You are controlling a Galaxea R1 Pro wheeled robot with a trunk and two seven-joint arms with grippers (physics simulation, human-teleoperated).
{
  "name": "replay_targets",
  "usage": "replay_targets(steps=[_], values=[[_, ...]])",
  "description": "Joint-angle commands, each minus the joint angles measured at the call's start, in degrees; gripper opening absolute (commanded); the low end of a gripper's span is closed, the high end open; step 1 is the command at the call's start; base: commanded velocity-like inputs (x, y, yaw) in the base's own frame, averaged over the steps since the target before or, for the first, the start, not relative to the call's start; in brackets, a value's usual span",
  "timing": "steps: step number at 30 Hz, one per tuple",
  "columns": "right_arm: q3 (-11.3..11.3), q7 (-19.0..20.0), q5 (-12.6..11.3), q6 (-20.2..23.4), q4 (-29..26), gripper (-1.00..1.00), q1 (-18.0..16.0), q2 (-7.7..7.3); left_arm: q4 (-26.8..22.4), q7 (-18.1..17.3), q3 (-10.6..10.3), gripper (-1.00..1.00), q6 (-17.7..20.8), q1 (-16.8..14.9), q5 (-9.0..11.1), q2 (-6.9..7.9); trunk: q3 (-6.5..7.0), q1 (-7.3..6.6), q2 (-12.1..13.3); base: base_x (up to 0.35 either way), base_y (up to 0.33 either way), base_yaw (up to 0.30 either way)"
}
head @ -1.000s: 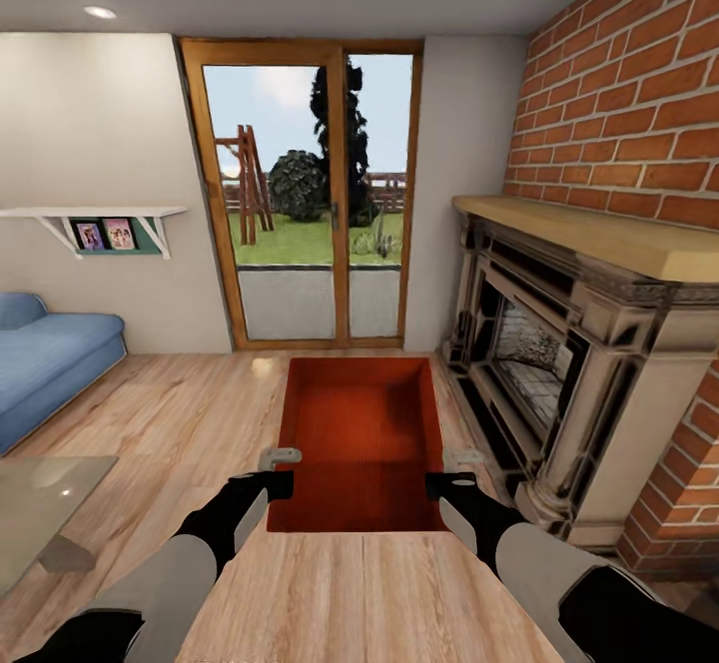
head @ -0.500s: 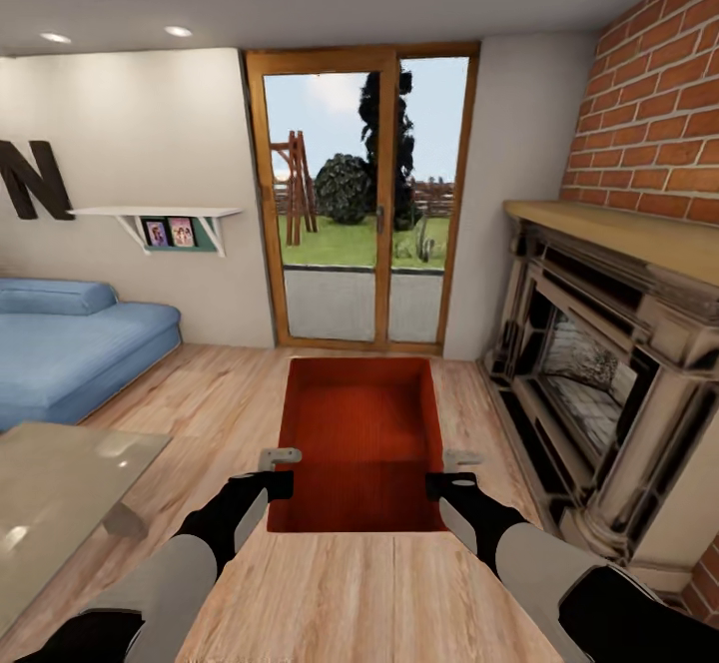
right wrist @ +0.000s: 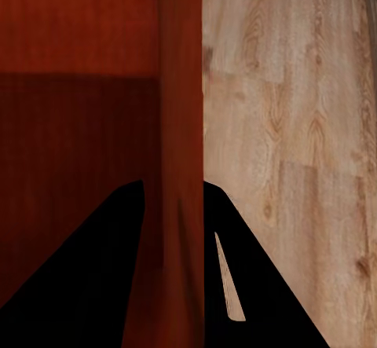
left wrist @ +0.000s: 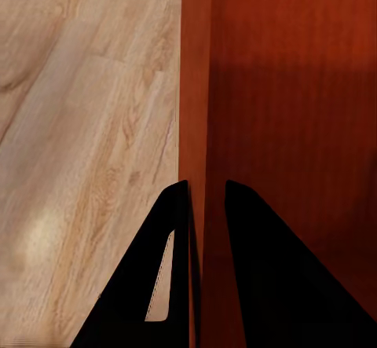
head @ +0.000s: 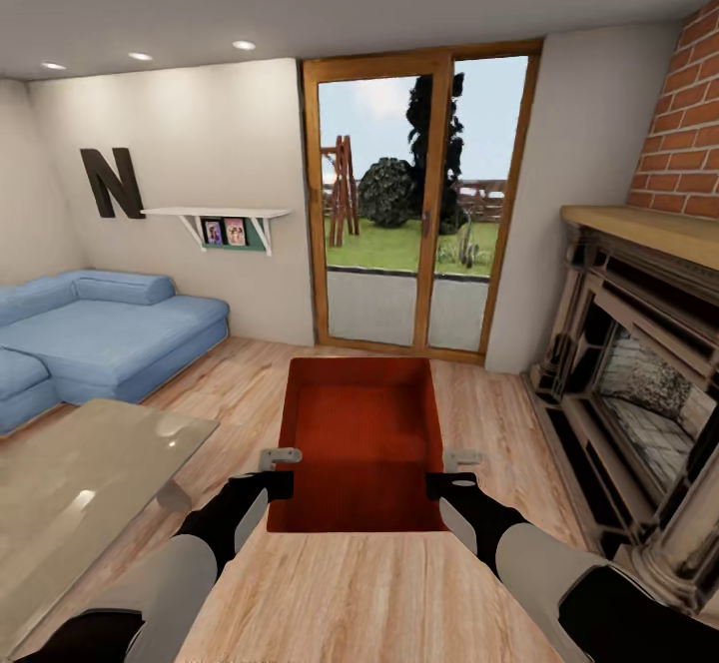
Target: Move the two storage containers from the living room to the garage. In the garage, place one container on the floor and stack the other container on top of it (either order is fine).
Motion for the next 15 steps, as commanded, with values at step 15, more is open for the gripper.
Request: replay_targets(steps=[15], values=[[1.1, 0.9, 0.4, 0.4, -0.8, -1.00, 0.0, -0.03, 0.1, 0.4, 0.1, -1.00, 0.3, 0.0, 1.3, -0.04, 0.43, 0.02, -0.1, 0.000, 0.000, 0.291]])
